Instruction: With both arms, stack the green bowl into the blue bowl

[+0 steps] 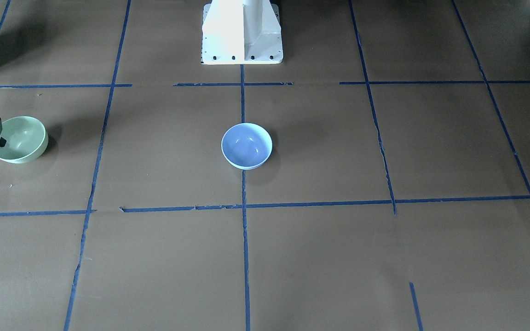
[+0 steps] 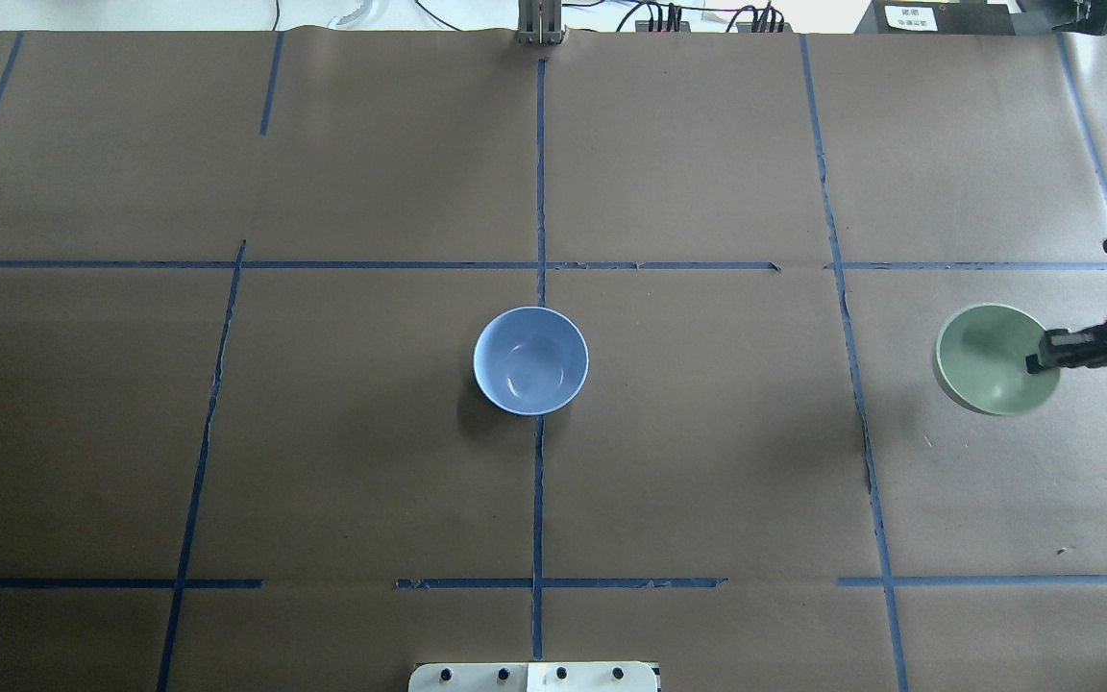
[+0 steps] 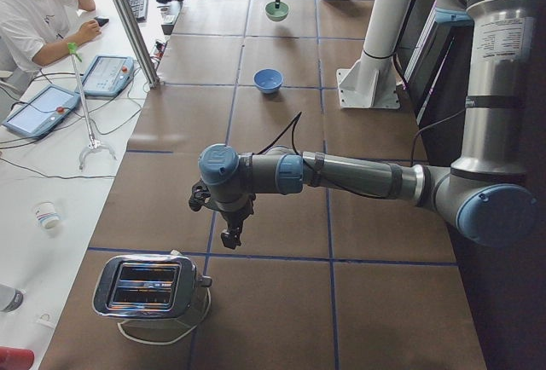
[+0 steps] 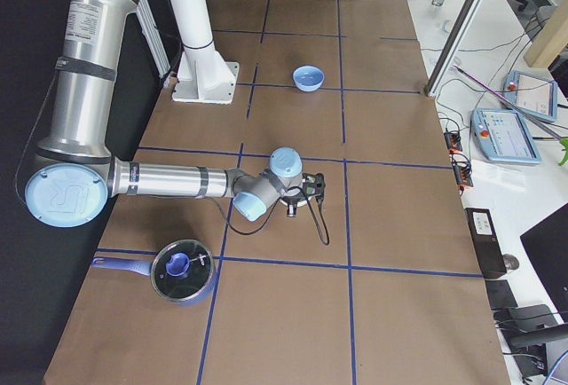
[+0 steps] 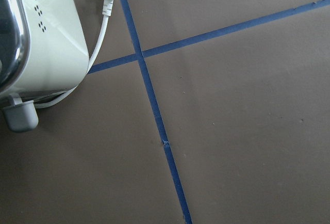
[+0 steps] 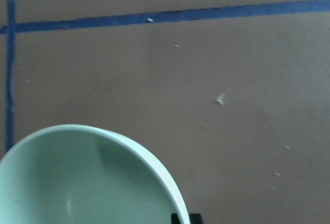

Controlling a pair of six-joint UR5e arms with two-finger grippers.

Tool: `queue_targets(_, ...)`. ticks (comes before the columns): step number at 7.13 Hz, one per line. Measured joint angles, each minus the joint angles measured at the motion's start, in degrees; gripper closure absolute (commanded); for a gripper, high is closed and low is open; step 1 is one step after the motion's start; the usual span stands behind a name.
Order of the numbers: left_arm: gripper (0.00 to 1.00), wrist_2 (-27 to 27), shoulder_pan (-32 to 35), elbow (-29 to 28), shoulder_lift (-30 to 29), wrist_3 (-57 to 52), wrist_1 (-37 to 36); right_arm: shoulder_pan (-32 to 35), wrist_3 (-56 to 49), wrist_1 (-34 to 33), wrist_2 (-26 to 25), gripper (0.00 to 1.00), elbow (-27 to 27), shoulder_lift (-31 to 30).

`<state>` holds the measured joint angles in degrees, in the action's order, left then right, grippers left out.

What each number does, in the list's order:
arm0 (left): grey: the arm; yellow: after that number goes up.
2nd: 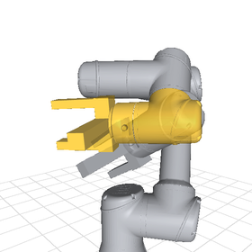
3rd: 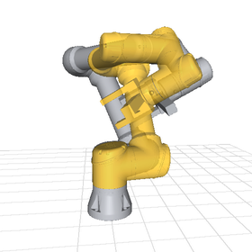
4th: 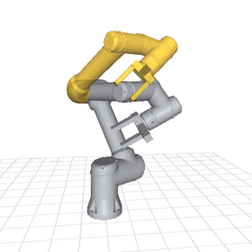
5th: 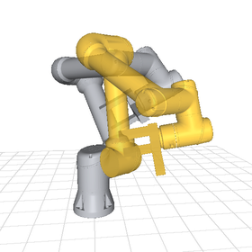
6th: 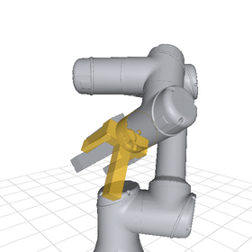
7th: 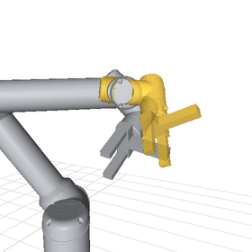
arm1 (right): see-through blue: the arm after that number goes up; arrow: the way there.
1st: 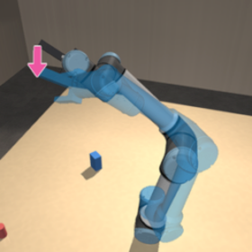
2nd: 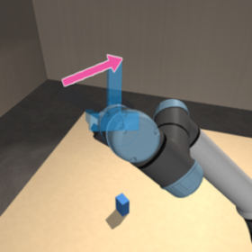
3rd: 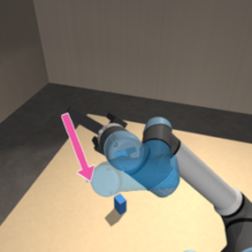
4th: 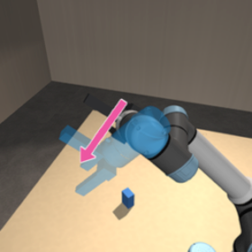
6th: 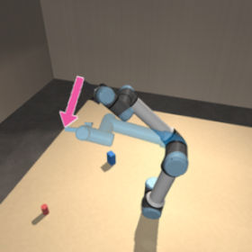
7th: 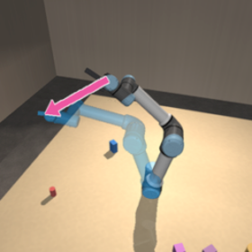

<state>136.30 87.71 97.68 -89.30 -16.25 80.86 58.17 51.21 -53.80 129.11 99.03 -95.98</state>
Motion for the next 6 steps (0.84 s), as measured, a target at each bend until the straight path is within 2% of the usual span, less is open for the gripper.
queue_targets(1, 0.00, 0.0, 0.0, 0.0, 0.0, 0.0, 0.0, -1.7, 5.4, -8.8, 0.0, 1.00, 3.2, 6.8)
queue_targets(3, 0.00, 0.0, -0.1, -0.1, -0.2, 1.3, 0.1, -10.8, 21.8, -21.5, -3.4, 0.96, 5.4, 23.2)
queue_targets(5, 0.00, 0.0, -0.1, 0.0, -0.3, 2.5, 0.1, -20.8, 34.3, -31.3, -11.8, 0.96, 4.3, 37.0)
queue_targets(6, 0.00, 0.0, -0.2, 0.1, -0.3, 2.7, 0.1, -24.5, 38.3, -33.0, -15.7, 0.96, 3.0, 40.4)
